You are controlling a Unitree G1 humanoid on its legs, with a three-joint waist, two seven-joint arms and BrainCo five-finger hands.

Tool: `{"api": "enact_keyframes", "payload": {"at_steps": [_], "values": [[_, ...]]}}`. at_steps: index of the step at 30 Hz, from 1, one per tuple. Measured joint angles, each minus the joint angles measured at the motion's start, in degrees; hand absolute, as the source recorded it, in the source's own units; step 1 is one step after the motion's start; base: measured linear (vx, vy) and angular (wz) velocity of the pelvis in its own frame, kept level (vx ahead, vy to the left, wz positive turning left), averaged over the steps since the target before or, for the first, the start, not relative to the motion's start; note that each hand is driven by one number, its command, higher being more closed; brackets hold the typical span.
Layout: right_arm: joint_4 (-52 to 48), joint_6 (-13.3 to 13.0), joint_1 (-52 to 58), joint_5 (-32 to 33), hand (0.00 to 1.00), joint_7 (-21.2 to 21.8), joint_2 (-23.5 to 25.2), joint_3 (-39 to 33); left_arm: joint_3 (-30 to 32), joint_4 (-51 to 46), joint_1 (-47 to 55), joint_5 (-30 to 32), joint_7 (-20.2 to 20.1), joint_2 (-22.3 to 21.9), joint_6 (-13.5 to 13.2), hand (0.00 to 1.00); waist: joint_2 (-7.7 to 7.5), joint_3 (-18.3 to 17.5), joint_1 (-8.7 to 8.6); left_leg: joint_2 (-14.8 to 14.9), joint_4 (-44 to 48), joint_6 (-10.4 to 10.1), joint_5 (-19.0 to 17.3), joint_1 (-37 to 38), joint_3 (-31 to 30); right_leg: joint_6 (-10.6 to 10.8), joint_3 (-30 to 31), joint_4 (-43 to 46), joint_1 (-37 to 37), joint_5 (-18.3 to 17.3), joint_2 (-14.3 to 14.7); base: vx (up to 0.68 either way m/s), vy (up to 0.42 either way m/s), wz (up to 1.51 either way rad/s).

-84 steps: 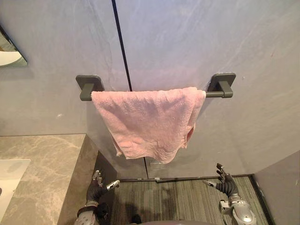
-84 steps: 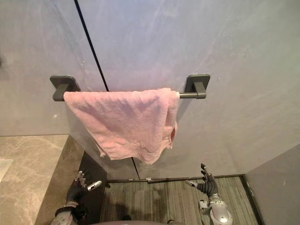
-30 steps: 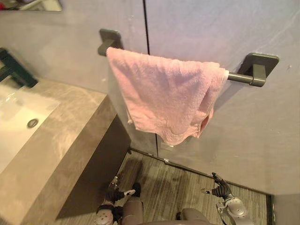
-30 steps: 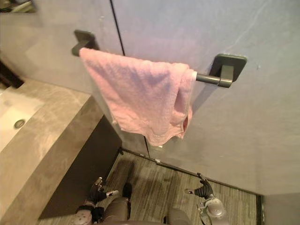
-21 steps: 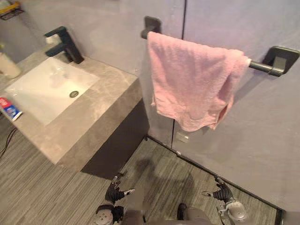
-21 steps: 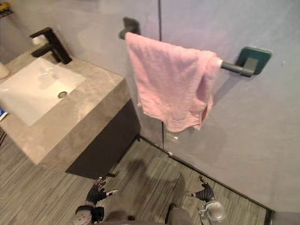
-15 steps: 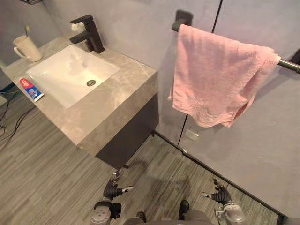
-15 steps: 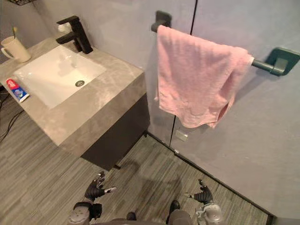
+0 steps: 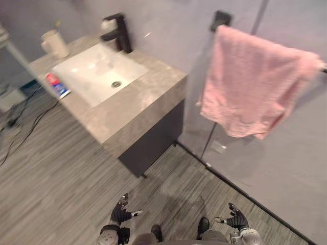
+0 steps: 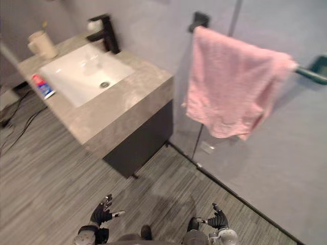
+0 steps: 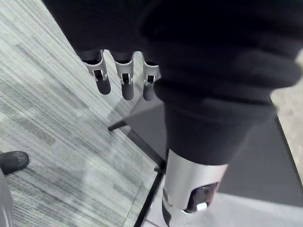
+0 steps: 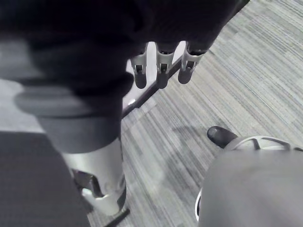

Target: Organize washtable

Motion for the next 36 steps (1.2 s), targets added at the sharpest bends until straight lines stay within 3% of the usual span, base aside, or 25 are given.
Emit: {"api": "enact_keyframes", "payload": {"at_steps": [1, 3, 4, 5, 6, 8, 11, 12, 13, 14, 15, 16, 17, 19, 20, 22, 24, 27, 29, 30, 31, 32, 33, 35, 36], "values": [[-0.08, -0.03, -0.36, 0.00, 0.00, -0.22, -0.62, -0.41, -0.01, -0.01, 0.13, -0.06, -0.01, -0.26, 0.05, 0.00, -0.21, 0.14, -0.24, 2.09, 1.94, 1.14, -0.72, 0.48, 4.78, 0.19, -2.22, 1.05, 0.75, -0.11, -1.42, -0.02, 0.169, 1.02], [-0.20, -0.25, -0.41, 0.01, 0.00, -0.49, -1.87, -1.66, -0.01, -0.20, -0.11, -0.40, 0.02, -0.39, 0.00, 0.00, -0.26, 0.12, -1.13, 6.75, 4.64, 1.19, -1.29, 1.81, 13.12, 1.76, -6.34, 4.50, 1.80, -1.07, -5.10, -0.02, 0.242, 1.25], [0.18, -0.21, -0.57, 0.01, 0.00, -1.12, -2.65, -2.29, 0.21, -0.20, -1.02, -0.50, 0.20, -0.26, -0.02, 0.00, 0.22, 0.02, -1.18, 6.50, 5.89, 0.92, -2.33, 1.05, 15.07, 3.01, -7.88, 6.56, 1.98, -1.61, -7.20, -0.06, 0.307, 1.11], [0.28, -0.11, -0.59, 0.01, 0.00, -1.27, -2.77, -2.36, 0.43, -0.31, -1.25, -0.52, 0.52, 0.02, -0.05, 0.00, -0.25, 0.09, -0.51, 5.43, 5.71, 1.33, -2.50, 0.86, 14.92, 2.94, -8.24, 6.67, 1.88, -1.48, -8.14, -0.11, 0.432, 0.99], [0.22, -0.27, -0.42, 0.11, 0.00, -1.11, -1.03, -2.02, 0.38, -0.21, -1.02, -1.44, 1.29, 1.63, -0.08, 0.00, -1.41, -0.41, -0.32, 0.48, 2.05, 2.67, -1.13, 0.19, 12.24, 3.51, -9.07, 5.58, 1.88, -1.36, -10.63, -0.09, 0.359, 0.76], [0.32, -0.18, -0.34, 0.30, 0.00, -1.11, -0.35, -2.04, 0.39, -0.21, -1.20, -1.64, 1.29, 2.65, -0.10, 0.00, -2.60, -1.11, -0.70, -1.90, 1.11, 3.44, -0.65, -0.77, 10.29, 3.58, -9.36, 5.40, 1.98, -0.95, -11.97, -0.08, 0.268, 0.93], [2.11, 0.14, -1.34, 0.35, 0.00, -1.11, -0.11, -2.08, 0.67, -0.18, -1.00, -1.63, 1.25, 3.23, -0.12, 0.00, -1.29, -0.48, -0.04, -3.46, 7.12, 4.97, -4.08, -4.53, 6.28, 3.42, -10.18, 6.26, 3.31, -0.82, -13.48, -0.08, 0.223, 0.80], [2.11, 0.20, -1.67, 0.35, 0.00, -1.05, -0.12, -2.08, 0.70, -0.16, -0.56, -1.62, 1.20, 3.15, -0.09, 0.00, -0.32, -0.06, 0.24, -3.91, 10.27, 5.65, -6.17, -5.94, 4.03, 1.40, -8.77, 8.80, 3.63, -2.66, -13.99, -0.10, 0.257, 0.80], [1.94, 0.26, -1.37, 0.38, 0.00, -1.00, -0.13, -2.18, 0.44, -0.31, 0.12, -1.63, 1.12, 2.81, -0.10, 0.00, 0.15, 0.25, 0.06, -5.17, 11.16, 6.33, -6.95, -6.28, 1.65, -4.95, -2.89, 12.67, 2.05, -8.74, -13.21, -0.07, 0.215, 0.96], [1.75, 0.25, -0.96, 0.39, 0.00, -0.96, 0.05, -2.16, 0.36, -0.61, 0.41, -1.63, 1.01, 2.85, -0.10, 0.00, 0.73, 0.13, -0.35, -6.12, 11.06, 6.58, -7.10, -5.81, 0.32, -8.32, 2.60, 14.67, 0.99, -12.25, -11.91, -0.02, 0.132, 1.19], [1.70, 0.24, -0.23, 0.60, 0.00, -0.80, 0.44, -2.13, 0.33, -0.86, 0.47, -1.63, 0.94, 3.13, -0.12, 0.00, -0.33, 0.70, -1.06, -7.80, 10.94, 7.39, -7.45, -5.15, -2.41, -10.53, 10.86, 16.88, 0.38, -16.49, -9.71, 0.05, 0.066, 1.72], [1.91, 0.32, 1.69, 1.05, 0.00, -0.06, 0.94, -2.13, 0.26, -1.06, 0.24, -1.66, 0.89, 3.83, -0.14, 0.00, -1.55, 0.38, -1.37, -11.31, 10.99, 8.69, -8.10, -4.00, -6.02, -9.32, 19.03, 21.53, 0.74, -20.47, -8.34, 0.07, 0.070, 1.68], [1.93, 0.43, 2.11, 1.09, 0.00, 0.22, 1.11, -2.12, 0.41, -1.10, -0.20, -1.68, 0.89, 3.97, -0.11, 0.00, -2.22, 0.65, -1.03, -12.09, 10.94, 9.37, -8.34, -3.52, -6.81, -8.32, 20.13, 24.06, 0.33, -21.05, -8.35, 0.10, 0.050, 1.46], [1.80, 0.40, 2.09, 1.81, 0.00, 0.24, 1.79, -2.06, 0.89, -1.12, 0.21, -1.77, 1.00, 4.14, -0.01, 0.00, -2.81, 1.08, -0.58, -13.31, 10.04, 10.52, -8.12, -2.55, -9.94, -4.32, 20.35, 31.08, -3.27, -23.39, -5.82, 0.11, 0.036, 0.73], [1.72, 0.14, 1.91, 2.16, 0.00, 0.22, 1.92, -1.84, 0.88, -1.11, 0.43, -1.80, 0.99, 4.13, 0.11, 0.00, -2.90, 1.15, -0.57, -13.49, 7.63, 11.36, -7.62, -1.20, -12.25, -2.73, 18.42, 32.56, -6.49, -24.28, -2.44, 0.10, 0.030, 0.58], [1.74, 0.07, 2.15, 2.56, 0.00, 0.18, 1.81, -1.68, 0.12, -1.11, 0.29, -1.82, 0.96, 4.02, 0.11, 0.00, -2.92, 1.47, -0.71, -13.80, 4.04, 11.38, -7.60, 1.50, -14.26, -1.93, 16.01, 30.54, -9.61, -23.74, 1.26, 0.21, 0.032, 0.64], [1.74, 0.02, 2.55, 2.58, 0.00, 0.14, 1.67, -1.69, -0.99, -1.04, -0.26, -1.82, 0.90, 3.80, 0.09, 0.00, -2.32, 2.22, -0.89, -13.83, 1.49, 10.89, -7.34, 4.30, -15.84, -0.52, 14.69, 25.53, -12.07, -21.96, 4.42, 0.26, 0.026, 0.62], [1.65, -0.16, 4.13, 3.15, 0.00, 0.13, 1.78, -1.99, -1.51, -0.82, -0.81, -1.78, 0.86, 3.60, 0.06, 0.00, -2.99, 2.05, -1.53, -15.03, -2.71, 9.64, -6.63, 8.37, -18.77, -0.24, 16.96, 16.93, -15.45, -14.85, 7.12, 0.27, -0.001, 0.61], [1.36, -0.12, 5.16, 3.16, 0.00, 0.14, 1.88, -2.23, -1.47, -0.70, -0.85, -1.58, 0.83, 3.62, 0.03, 0.00, -3.49, 1.74, -2.57, -16.03, -3.38, 8.59, -7.39, 11.14, -20.16, -1.95, 18.76, 18.06, -16.32, -12.93, 6.80, 0.39, -0.042, 0.79], [1.36, -0.01, 6.19, 3.20, 0.00, 0.19, 1.99, -2.26, -1.29, -0.56, -0.55, -1.54, 0.84, 3.57, 0.03, 0.00, -3.39, 1.59, -2.65, -16.08, -3.02, 6.68, -9.13, 13.14, -20.40, -2.80, 18.43, 19.74, -16.00, -12.53, 6.88, 0.50, -0.057, 0.44], [1.31, 0.02, 6.49, 3.26, 0.00, 0.17, 2.26, -2.38, -0.84, -0.55, 0.20, -1.54, 0.89, 3.65, 0.05, 0.00, -3.00, 1.07, -2.75, -15.64, -0.87, 2.83, -11.04, 14.10, -20.20, -4.74, 17.78, 20.39, -14.91, -11.35, 7.76, 0.53, -0.060, 0.33], [1.20, 0.02, 6.74, 3.26, 0.00, 0.18, 2.41, -2.37, -0.44, -0.57, 0.40, -1.53, 0.86, 3.76, 0.02, 0.00, -3.61, 0.35, -2.72, -15.50, 2.18, 1.93, -11.29, 13.74, -19.26, -6.12, 18.03, 19.20, -13.92, -9.67, 7.79, 0.58, -0.039, 0.25], [0.87, 0.04, 6.54, 3.46, 0.00, 0.16, 2.23, -2.70, 0.03, -0.20, 0.04, -1.55, 0.87, 2.99, 0.13, 0.00, -2.15, 0.55, -3.74, -13.92, 11.25, 1.17, -11.57, 10.98, -15.54, -5.75, 17.78, 18.37, -11.79, -7.74, 9.22, 0.74, -0.033, -0.02], [-1.34, -0.34, 6.51, 4.52, 0.00, 0.19, 1.96, -2.46, 0.87, -0.30, 0.63, -1.58, 0.87, 1.72, 0.15, 0.00, -0.09, 0.44, -3.67, -9.80, 24.02, -2.57, -8.53, 7.64, -7.29, -6.01, 18.79, 14.73, -7.04, -8.70, 11.11, 0.68, 0.010, -0.47], [-2.12, -0.35, 6.42, 4.81, 0.00, 0.19, 1.97, -2.10, 1.16, -0.39, 0.88, -1.65, 0.88, 1.29, 0.14, 0.00, 0.34, 0.57, -3.46, -7.53, 30.91, -2.07, -4.87, 6.04, -3.66, -6.07, 21.10, 12.20, -3.92, -8.65, 11.43, 0.49, 0.098, -0.93]]}}
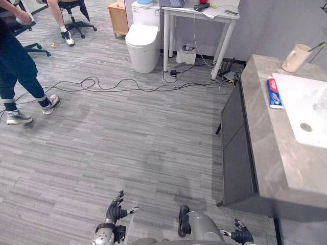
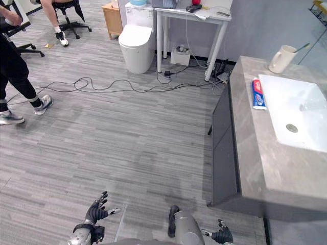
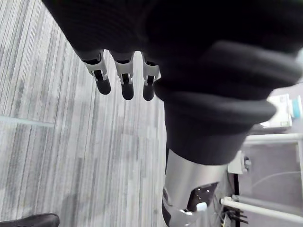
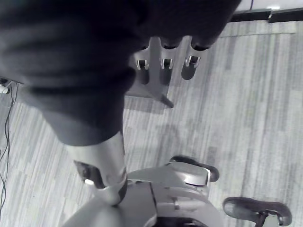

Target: Organize washtable

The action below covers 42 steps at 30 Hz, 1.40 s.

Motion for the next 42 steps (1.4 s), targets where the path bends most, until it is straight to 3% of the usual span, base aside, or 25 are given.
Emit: {"api": "enact_keyframes", "payload": {"at_steps": [2, 6, 7, 8, 9, 10, 11, 12, 13, 15, 18, 19, 20, 21, 23, 26, 27, 28, 29, 31, 33, 34, 37, 39, 42], "values": [[0.32, 0.04, -1.37, 0.47, 0.00, -0.07, 0.31, -0.17, 0.36, 0.32, -0.22, -0.02, 0.02, -0.12, -0.14, 0.00, 0.29, -0.08, 0.84, 4.81, 9.06, 2.78, -3.05, -3.73, 5.15, -0.07, 4.15, -3.03, 4.89, -0.01, -0.19, 0.55, 0.112, -1.03], [1.86, 0.02, -3.60, 0.74, 0.00, -0.21, 1.19, -3.02, 0.51, 0.14, -1.35, -0.01, -0.01, -1.15, -0.32, 0.00, -2.02, 1.27, 0.91, 8.04, 1.59, 2.51, -7.23, -9.74, 4.92, 0.20, 8.29, -5.61, 11.21, -0.46, -5.86, 0.44, 0.199, -0.60], [1.84, -0.04, -3.68, 0.74, 0.00, -0.32, 1.20, -4.04, 0.51, 0.07, -1.36, 0.00, -0.03, -2.01, -0.32, 0.00, -2.29, 1.50, 1.12, 7.70, -5.68, 1.43, -6.57, -11.45, 2.49, 2.18, 9.38, -5.36, 12.00, -2.18, -7.86, 0.31, 0.315, -0.54], [1.59, -0.13, -3.60, 0.73, 0.00, -0.33, -0.02, -4.67, 0.50, -0.16, -1.29, 0.01, -0.03, -3.13, -0.30, 0.00, -0.53, 1.34, 1.37, 7.69, -19.57, -2.25, -3.10, -11.13, -3.49, 5.70, 10.58, -4.37, 11.70, -4.94, -7.74, 0.38, 0.413, -0.67], [1.54, -0.14, -3.68, 0.71, 0.00, -0.28, -0.81, -4.65, 0.73, -0.21, -0.89, 0.02, -0.03, -3.87, -0.35, 0.00, 2.00, 1.28, 1.56, 9.31, -25.51, -3.11, 3.70, -10.26, -5.54, 7.71, 11.32, -4.18, 11.97, -6.46, -6.93, 0.33, 0.424, -0.63], [2.09, 0.49, -3.93, 0.71, 0.00, -0.30, 0.12, -4.10, 1.72, 1.55, -1.88, 0.02, 0.15, -4.44, 0.44, 0.00, 0.11, 2.25, 1.21, 7.64, -25.70, -1.26, 5.43, -8.72, -3.69, 9.54, 12.33, -3.31, 12.63, -8.21, -8.88, 0.27, 0.316, -0.42], [2.01, 0.46, -3.67, 0.66, 0.00, -0.17, 0.52, -3.27, 2.20, 1.23, -1.92, 0.00, 0.40, -4.38, 0.48, 0.00, -0.23, 2.28, 1.39, 7.36, -25.86, -2.57, 4.72, -8.41, -3.38, 9.64, 12.74, -2.52, 11.90, -8.28, -8.63, 0.29, 0.284, -0.53], [2.02, 0.42, -3.37, 0.63, 0.00, -0.17, 1.22, -1.84, 2.23, 0.12, -1.40, 0.00, 0.40, -3.24, 0.32, 0.00, -1.62, 2.28, 2.27, 5.31, -24.02, -5.00, 0.50, -8.55, -5.98, 9.35, 13.34, -1.09, 9.80, -8.12, -8.01, 0.21, 0.183, -1.00], [1.62, 0.41, -3.20, 0.63, 0.00, -0.18, 1.25, -1.73, 2.22, -0.64, -0.81, 0.00, 0.37, -3.68, 0.31, 0.00, -1.94, 2.19, 3.35, 3.10, -22.08, -1.19, -2.05, -8.34, -9.24, 8.59, 14.41, 0.58, 8.79, -9.15, -7.99, 0.21, 0.189, -1.24], [-1.45, 0.41, -1.72, 0.56, 0.00, -0.21, 2.29, -1.04, 2.09, -1.77, 0.92, 0.01, 0.29, -3.38, 0.33, 0.00, -3.09, 1.60, 3.52, 3.33, -19.52, 2.02, -4.49, -7.32, -6.12, 9.53, 17.62, 1.84, 8.54, -10.94, -8.52, 0.27, 0.202, -1.23], [-6.34, 0.34, 0.91, -0.10, 0.00, -0.19, 2.81, 0.37, 0.85, -3.91, 1.51, 0.05, 0.00, -3.32, 0.53, 0.00, -3.71, 1.44, 3.33, 4.34, -19.80, 3.03, -7.40, -2.89, -1.26, 10.14, 19.88, 14.38, 3.22, -11.09, -7.92, 0.27, 0.119, -1.00], [-7.38, 0.32, 1.08, -0.56, 0.00, -0.18, 3.72, 0.98, -0.27, -5.47, 1.84, 0.04, 0.04, -2.79, 0.48, 0.00, -4.59, 1.26, 3.23, 4.79, -20.51, 3.91, -8.28, 0.13, 2.48, 13.94, 19.54, 26.61, -3.47, -8.89, -7.96, 0.28, 0.076, -1.13], [-7.34, 0.36, 0.89, -0.64, 0.00, -0.15, 4.19, 1.75, -0.90, -5.58, 1.61, 0.03, 0.05, -2.16, 0.50, 0.00, -4.42, 1.38, 2.86, 5.09, -21.06, 4.21, -9.01, 2.01, 4.01, 13.98, 17.42, 32.03, -6.09, -8.11, -8.87, 0.29, 0.066, -0.99], [-7.50, 0.37, 0.82, -0.63, 0.00, -0.10, 4.43, 1.98, -1.19, -5.58, 1.47, 0.03, 0.04, -2.13, 0.54, 0.00, -4.54, 1.31, 2.66, 5.27, -21.65, 4.13, -9.48, 3.47, 5.11, 13.21, 15.31, 34.60, -7.32, -8.56, -9.59, 0.32, 0.040, -0.88], [-7.61, 0.30, 0.46, -0.68, 0.00, -0.09, 4.23, 2.39, -1.13, -5.52, 0.54, 0.02, 0.20, -1.30, 0.92, 0.00, -4.62, 1.22, 2.70, 6.89, -24.69, 3.07, -10.23, 8.75, 8.66, 8.47, 4.65, 38.32, -11.25, -12.36, -10.50, 0.37, 0.005, -0.98], [-4.18, 0.11, -2.86, -1.55, 0.00, -0.12, 2.86, 2.92, -0.87, -2.13, -2.22, 0.05, 0.05, 0.38, 1.03, 0.00, -3.97, 1.24, 1.43, 10.12, -28.01, 1.64, -9.43, 12.01, 11.55, 4.32, -15.90, 29.99, -16.89, -14.15, -9.94, 0.39, -0.068, -0.68], [-3.77, 0.12, -3.30, -1.93, 0.00, -0.12, 2.76, 2.95, -0.70, -1.22, -2.41, 0.07, 0.04, 0.52, 1.08, 0.00, -3.93, 1.27, 1.27, 10.14, -28.65, 1.35, -9.31, 12.92, 11.87, 2.73, -18.22, 26.07, -17.33, -12.97, -9.00, 0.57, -0.111, -0.80], [-3.81, 0.05, -2.67, -2.45, 0.00, -0.22, 2.62, 3.56, -0.44, -0.13, -2.18, 0.13, -0.01, 1.67, 1.26, 0.00, -4.94, 0.84, 1.17, 8.83, -28.93, -0.37, -9.37, 14.73, 12.46, -1.61, -20.12, 13.93, -16.16, -5.21, -6.80, 0.60, -0.103, -0.82], [-2.45, 0.01, -2.94, -2.79, 0.00, -0.25, 0.93, 3.81, -0.44, 2.00, -2.84, 0.30, -0.16, 0.34, 1.61, 0.00, -3.11, 1.20, 1.50, 9.79, -27.22, -2.30, -10.31, 16.48, 11.61, -7.63, -19.66, 13.52, -15.29, -3.03, -5.04, 0.50, -0.073, -0.80], [-2.16, 0.14, -3.32, -2.78, 0.00, -0.28, -0.04, 2.62, -0.60, 2.19, -4.02, 0.51, -0.55, -0.74, 1.48, 0.00, -1.16, 1.56, 0.40, 10.45, -23.13, -3.90, -8.47, 14.25, 8.77, -6.76, -18.60, 12.59, -14.33, -5.66, -4.40, 0.41, -0.084, -0.32], [-1.74, 0.23, -3.05, -2.73, 0.00, -0.30, 0.23, 2.21, -0.57, 2.22, -5.14, 0.68, -1.18, -1.01, 1.21, 0.00, -0.91, 1.67, -0.40, 10.67, -18.66, -4.65, -6.65, 11.98, 7.29, -5.97, -17.55, 11.32, -11.26, -7.61, -3.81, 0.33, -0.092, -0.06], [-2.04, 0.24, -2.61, -2.65, 0.00, -0.28, 0.50, 2.59, -0.55, 2.13, -5.11, 0.71, -1.20, -1.03, 1.18, 0.00, -0.99, 1.85, -0.12, 12.01, -10.84, -3.80, -3.55, 10.33, 7.06, -5.78, -16.46, 9.96, -7.91, -8.70, -2.43, 0.24, -0.063, -0.32], [-2.52, 0.37, -2.32, -2.29, 0.00, 0.28, 0.68, 3.04, -0.55, 1.31, -3.82, 0.68, -1.17, -1.32, 1.14, 0.00, -1.73, 2.21, 1.84, 15.27, 7.30, -2.77, -5.43, 3.82, 5.82, -5.79, -10.63, 6.26, -1.70, -9.74, 0.61, 0.27, -0.056, -0.97], [-1.60, 0.47, -1.77, -2.25, 0.00, -0.08, 0.57, 3.19, -0.43, 1.33, -3.67, 0.68, -1.17, -1.59, 1.24, 0.00, -1.95, 2.31, 2.48, 15.58, 6.95, -1.06, -6.82, -0.88, 5.67, -5.53, -6.21, 4.72, 0.03, -9.57, 1.30, 0.25, 0.003, -1.24], [-1.28, 0.56, -1.70, -2.20, 0.00, -0.30, 0.80, 1.28, -0.32, 1.34, -3.10, 0.68, -1.17, -2.36, 1.31, 0.00, -2.53, 2.58, 2.90, 12.71, -5.68, -0.76, -7.18, -5.47, -0.58, -4.00, 1.04, 4.24, 2.20, -8.95, 1.32, 0.30, 0.114, -1.40]]}}
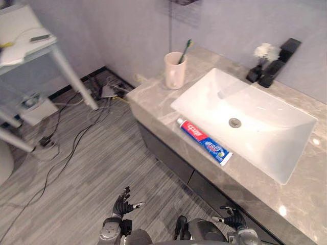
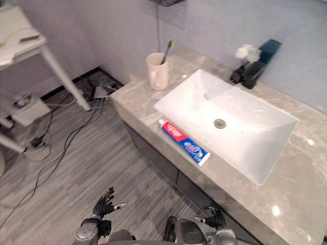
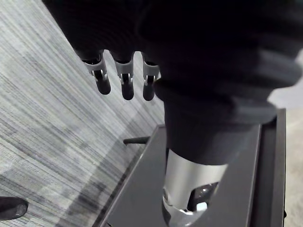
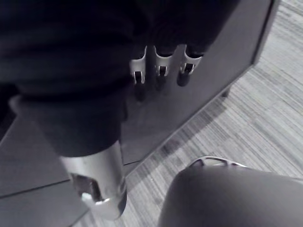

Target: Organize washtable

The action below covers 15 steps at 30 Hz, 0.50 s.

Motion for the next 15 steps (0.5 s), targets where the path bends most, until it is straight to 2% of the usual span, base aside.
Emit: {"api": "enact_keyframes", "payload": {"at_steps": [2, 3, 4, 5, 8, 9, 10, 11, 12, 13, 14, 15], "values": [[0.09, -0.04, -0.11, 0.00, 0.00, -0.10, 0.06, -1.13, -0.04, -0.02, -0.27, -0.04, 0.08, -0.37, -0.03, 0.00, -0.51, 0.26, -0.07, -3.41, -10.76, -0.96, 0.57, -1.19, -8.86, 1.56, 4.46, -0.82, 1.23, 0.14, -0.08, 0.22, 0.196, -1.18], [0.04, -0.06, -0.13, 0.00, 0.00, -0.18, -0.09, -1.33, -0.06, -0.12, -0.38, -0.12, 0.18, -0.55, -0.17, 0.00, 0.01, -0.01, -0.02, -4.91, -16.25, -1.93, 1.69, -0.91, -13.60, 2.77, 6.71, -0.89, 1.36, -0.18, 0.07, 0.20, 0.250, -1.31], [-0.55, -0.11, 0.48, 0.00, 0.00, -0.22, -0.62, -1.25, -0.26, -0.11, -0.27, -0.15, 0.21, -1.00, -0.21, 0.00, 0.84, -0.49, -0.07, -5.14, -19.81, -2.62, 5.39, -0.95, -16.56, 4.52, 9.11, -0.05, 1.43, -1.16, 0.80, 0.21, 0.299, -1.42], [-0.71, 0.01, 0.83, -0.03, 0.00, -0.23, -0.16, -1.24, -0.22, 0.06, -0.02, -0.13, 0.33, -1.02, -0.18, 0.00, 1.06, -1.16, 0.04, -5.28, -18.57, -1.50, 7.52, 0.20, -15.05, 6.27, 12.03, 1.43, 1.66, -2.34, 0.40, 0.22, 0.324, -1.11], [-3.18, -0.13, 2.66, -0.08, 0.00, -0.04, 1.64, -0.45, -0.44, -0.41, -0.51, -0.12, 0.26, -0.83, -0.34, 0.00, -1.35, -2.60, -0.09, -7.34, -18.55, 1.15, 4.65, 1.41, -9.82, 8.86, 16.29, 2.03, 0.85, -3.58, -2.37, 0.25, 0.382, -0.74], [-3.18, -0.12, 2.64, -0.08, 0.00, -0.05, 1.82, -0.08, -0.47, -0.41, -0.37, -0.12, 0.23, -0.72, -0.31, 0.00, -1.78, -2.87, -0.05, -7.68, -18.39, 1.57, 4.11, 1.53, -8.70, 9.43, 16.86, 2.53, 0.42, -3.79, -2.98, 0.18, 0.270, -0.85], [-3.18, -0.09, 2.36, -0.10, 0.00, -0.02, 2.00, 0.90, -0.57, -0.35, -0.10, -0.13, 0.14, -0.46, -0.17, 0.00, -2.11, -2.93, 0.05, -8.04, -18.64, 2.36, 3.23, 2.58, -6.17, 11.03, 17.49, 4.41, -0.67, -3.84, -3.73, 0.14, 0.217, -1.00], [-3.14, -0.08, 1.23, -0.17, 0.00, 0.08, 2.33, 1.49, -0.73, -0.32, 0.30, -0.14, 0.13, -0.07, -0.14, 0.00, -1.92, -2.82, 0.31, -8.06, -19.17, 2.95, 2.81, 4.12, -3.54, 13.30, 16.49, 6.98, -2.11, -3.38, -4.45, 0.12, 0.189, -1.01], [-3.04, -0.01, 0.77, -0.19, 0.00, 0.11, 2.63, 1.58, -0.79, -0.27, 0.57, -0.13, 0.13, 0.24, -0.14, 0.00, -1.85, -2.79, 0.20, -8.06, -19.71, 3.04, 2.78, 5.02, -2.22, 14.02, 15.12, 8.35, -2.86, -3.00, -5.04, 0.08, 0.164, -0.96], [-2.36, 0.26, -0.15, -0.17, 0.00, 0.12, 2.82, 1.47, -0.79, -0.12, 0.54, -0.14, 0.19, 0.63, -0.14, 0.00, -1.44, -2.59, 0.06, -8.05, -21.06, 3.23, 2.88, 7.17, -0.18, 15.35, 10.45, 10.04, -3.71, -2.22, -6.35, 0.07, 0.141, -0.81], [-1.52, 0.20, -0.55, -0.27, 0.00, 0.17, 2.46, 1.53, -0.85, 0.07, 0.55, -0.15, 0.28, 0.99, -0.14, 0.00, -0.72, -2.21, 0.08, -8.10, -22.30, 3.29, 2.91, 8.86, 1.63, 15.36, 4.24, 10.09, -4.14, -2.09, -8.21, 0.07, 0.128, -0.77], [-1.14, 0.21, -1.22, -0.56, 0.00, 0.20, 2.35, 1.62, -0.58, 0.30, 0.54, -0.30, 0.79, 1.41, 0.12, 0.00, -0.91, -2.32, 0.09, -8.10, -22.86, 3.30, 2.91, 9.51, 2.43, 15.00, 1.12, 9.77, -4.15, -1.87, -9.10, 0.06, 0.080, -0.69]]}}
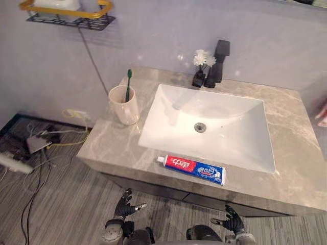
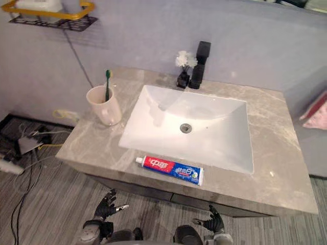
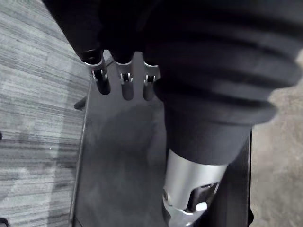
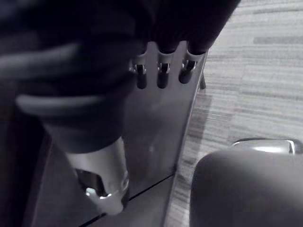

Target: Organize washtable

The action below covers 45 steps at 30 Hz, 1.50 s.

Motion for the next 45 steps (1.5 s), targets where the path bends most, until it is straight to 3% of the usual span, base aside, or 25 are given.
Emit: {"api": "enact_keyframes", "payload": {"at_steps": [1, 3, 7, 15, 19, 20, 28, 37, 39, 40, 45], "values": [[0.28, -0.05, -0.32, -0.19, 0.00, -0.01, -0.09, 0.33, 0.19, 0.74, 0.08, -0.24, 0.57, 1.29, -0.05, 0.00, -0.22, -0.13, 0.02, -0.01, -0.74, -0.01, 0.00, 0.63, 1.08, -1.55, -5.19, -1.49, 0.15, 0.62, -0.80, 0.05, 0.032, -0.52], [0.86, -0.25, -1.23, -0.34, 0.00, -0.03, -1.34, 1.61, 0.02, 1.90, 0.19, -0.25, 0.57, 2.12, -0.04, 0.00, -0.18, -0.17, -0.20, 0.15, -1.44, -0.07, 0.03, 0.73, 1.30, -3.22, -6.92, -3.79, 0.71, 1.49, -0.20, 0.06, -0.015, -0.40], [3.00, -0.15, -1.14, -0.78, 0.00, -0.18, -3.65, 1.43, -0.56, 3.47, 0.01, -0.25, 0.38, -0.13, 0.11, 0.00, 3.03, -0.08, -0.28, 0.31, -1.47, -0.20, 0.11, 1.28, 0.83, -5.08, -7.32, -11.29, 4.91, 3.44, 1.21, 0.06, 0.016, -0.07], [4.22, -0.21, -1.12, -0.02, 0.00, -0.28, -3.38, 0.76, -0.31, 3.45, 1.10, -0.25, 0.28, -0.34, 0.42, 0.00, 2.12, -0.31, 0.95, 1.90, 4.85, -0.30, 0.11, 0.83, 0.37, -5.05, -6.25, -24.80, 13.17, 10.56, 3.99, 0.00, 0.011, -0.08], [4.23, -0.31, -1.65, 0.10, 0.00, -0.30, -3.39, 0.61, -0.19, 3.45, 0.95, -0.33, 0.35, -0.60, 0.37, 0.00, 1.95, -0.27, 2.28, 1.88, 10.16, -0.28, 0.11, -1.99, -4.55, -5.17, -3.57, -27.46, 13.83, 12.79, 4.41, -0.06, 0.029, -0.29], [4.23, -0.32, -1.70, 0.27, 0.00, -0.31, -3.39, 0.43, -0.19, 3.45, 0.74, -0.34, 0.35, -0.81, 0.35, 0.00, 1.99, -0.27, 2.96, 1.68, 9.23, -0.28, 0.11, -1.89, -5.60, -5.25, -2.94, -28.21, 13.64, 13.60, 4.76, -0.07, 0.025, -0.25], [5.80, -0.31, -1.98, 0.78, 0.00, -1.33, -3.15, -1.49, 0.10, 5.06, 0.40, -0.27, 0.38, -1.09, 0.27, 0.00, 1.96, -0.86, 2.83, 0.16, -5.79, -0.07, 1.53, 3.63, -7.43, -5.62, -0.95, -31.63, 12.56, 17.62, 6.10, -0.10, 0.017, -0.12], [7.73, -0.24, -1.75, 1.16, 0.00, -1.32, -3.42, -3.01, 0.12, 7.68, 0.31, -0.26, 0.39, -1.22, 0.24, 0.00, 2.26, -1.13, 2.87, -1.11, -9.25, -0.23, 3.23, 5.50, -8.48, -5.44, -0.70, -31.70, 12.68, 17.95, 6.14, -0.01, 0.008, -0.02], [8.84, -0.23, -2.30, 1.16, 0.00, -1.33, -3.45, -3.08, 0.12, 8.17, 0.34, -0.26, 0.40, -1.21, 0.25, 0.00, 2.16, -1.79, 2.89, -1.23, -9.51, -0.09, 3.62, 5.75, -8.71, -5.44, -0.87, -31.89, 12.60, 17.94, 6.24, 0.05, 0.017, 0.03], [9.74, -0.27, -3.96, 1.16, 0.00, -1.36, -3.51, -3.09, 0.35, 10.13, -0.66, -0.26, 0.44, -0.61, 0.22, 0.00, 1.05, -3.08, 2.85, -1.89, -11.44, 0.04, 4.49, 7.44, -12.73, -5.57, -1.88, -32.65, 14.46, 17.84, 6.09, 0.00, 0.000, 0.00], [9.74, -0.27, -3.94, 1.16, 0.00, -1.36, -3.51, -3.10, 0.34, 10.13, -0.66, -0.26, 0.44, -0.61, 0.22, 0.00, 1.20, -3.06, 2.85, -1.88, -11.41, 0.03, 4.49, 7.46, -12.66, -5.57, -1.82, -32.56, 14.43, 17.82, 6.09, 0.00, 0.000, 0.00]]}}
